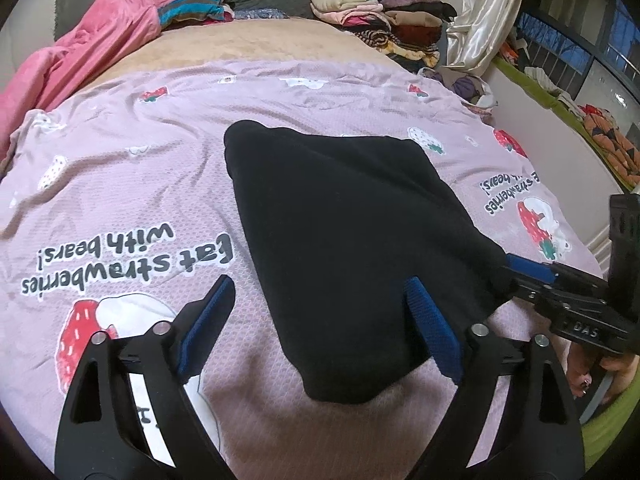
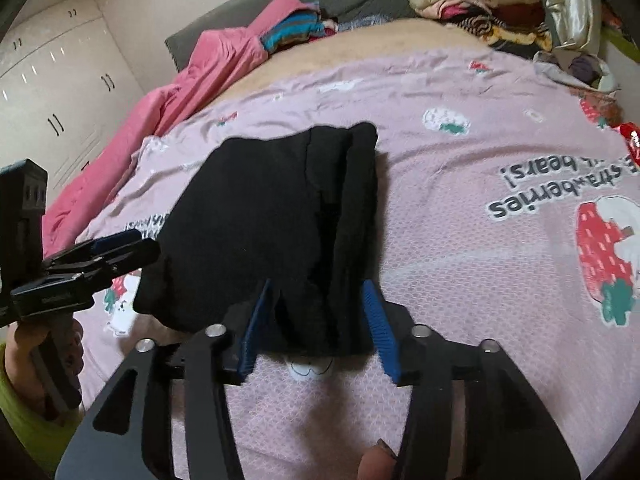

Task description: Fold small clothes

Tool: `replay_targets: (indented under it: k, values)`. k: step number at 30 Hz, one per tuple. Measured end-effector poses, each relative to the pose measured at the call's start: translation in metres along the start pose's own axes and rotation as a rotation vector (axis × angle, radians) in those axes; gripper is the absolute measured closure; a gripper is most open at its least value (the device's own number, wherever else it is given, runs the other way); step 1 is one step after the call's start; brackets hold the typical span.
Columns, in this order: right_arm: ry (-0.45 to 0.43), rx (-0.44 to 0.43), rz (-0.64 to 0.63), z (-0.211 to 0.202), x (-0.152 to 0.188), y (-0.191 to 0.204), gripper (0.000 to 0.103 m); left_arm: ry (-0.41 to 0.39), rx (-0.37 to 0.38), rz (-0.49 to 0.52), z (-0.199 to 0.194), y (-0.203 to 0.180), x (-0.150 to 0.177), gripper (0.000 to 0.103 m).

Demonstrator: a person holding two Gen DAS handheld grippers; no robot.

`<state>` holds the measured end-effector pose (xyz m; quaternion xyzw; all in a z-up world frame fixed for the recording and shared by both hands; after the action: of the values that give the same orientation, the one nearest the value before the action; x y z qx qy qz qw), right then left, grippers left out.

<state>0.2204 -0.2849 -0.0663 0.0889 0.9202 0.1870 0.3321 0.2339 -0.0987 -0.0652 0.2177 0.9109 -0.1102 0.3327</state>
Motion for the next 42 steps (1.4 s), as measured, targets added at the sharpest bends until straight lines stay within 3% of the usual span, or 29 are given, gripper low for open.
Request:
replay_targets:
  k: [3, 6, 11, 21, 28, 32, 42]
  values:
    - [-0.041, 0.018, -0.015, -0.013, 0.0, 0.003, 0.037, -0.009, -0.005, -0.001, -0.006, -0.001, -0.001, 0.016]
    - [-0.074, 0.037, -0.028, -0.024, 0.0, 0.006, 0.035, -0.02, -0.01, 0.003, -0.014, -0.003, 0.0, 0.012]
    - [-0.135, 0.053, -0.053, -0.047, 0.0, 0.016, 0.018, -0.034, -0.024, 0.009, -0.027, -0.008, 0.001, 0.01]
    - [-0.21, 0.069, -0.107, -0.078, 0.006, 0.039, 0.012, -0.073, -0.041, 0.022, -0.059, -0.014, 0.007, 0.01]
    - [-0.32, 0.096, -0.137, -0.111, 0.02, 0.06, 0.005, -0.138, -0.065, 0.041, -0.094, -0.02, 0.013, 0.01]
    - [-0.377, 0.115, -0.151, -0.128, 0.035, 0.067, 0.004, -0.177, -0.083, 0.057, -0.115, -0.025, 0.028, 0.009]
    - [-0.392, 0.14, -0.168, -0.139, 0.084, 0.066, 0.004, -0.189, -0.112, 0.039, -0.132, -0.028, 0.078, 0.009]
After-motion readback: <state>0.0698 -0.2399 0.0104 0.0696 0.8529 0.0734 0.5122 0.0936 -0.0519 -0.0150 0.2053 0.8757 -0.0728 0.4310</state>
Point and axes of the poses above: each gripper's, at about its wrist camera, not at the fingertips, and z roughly the way its jaws point, y to its left, x to its underside, the point moved 6 cm from there along z, roughly the way its jaws point, and after that the axes turned 11 degrees about z, right-handed, at the moved point
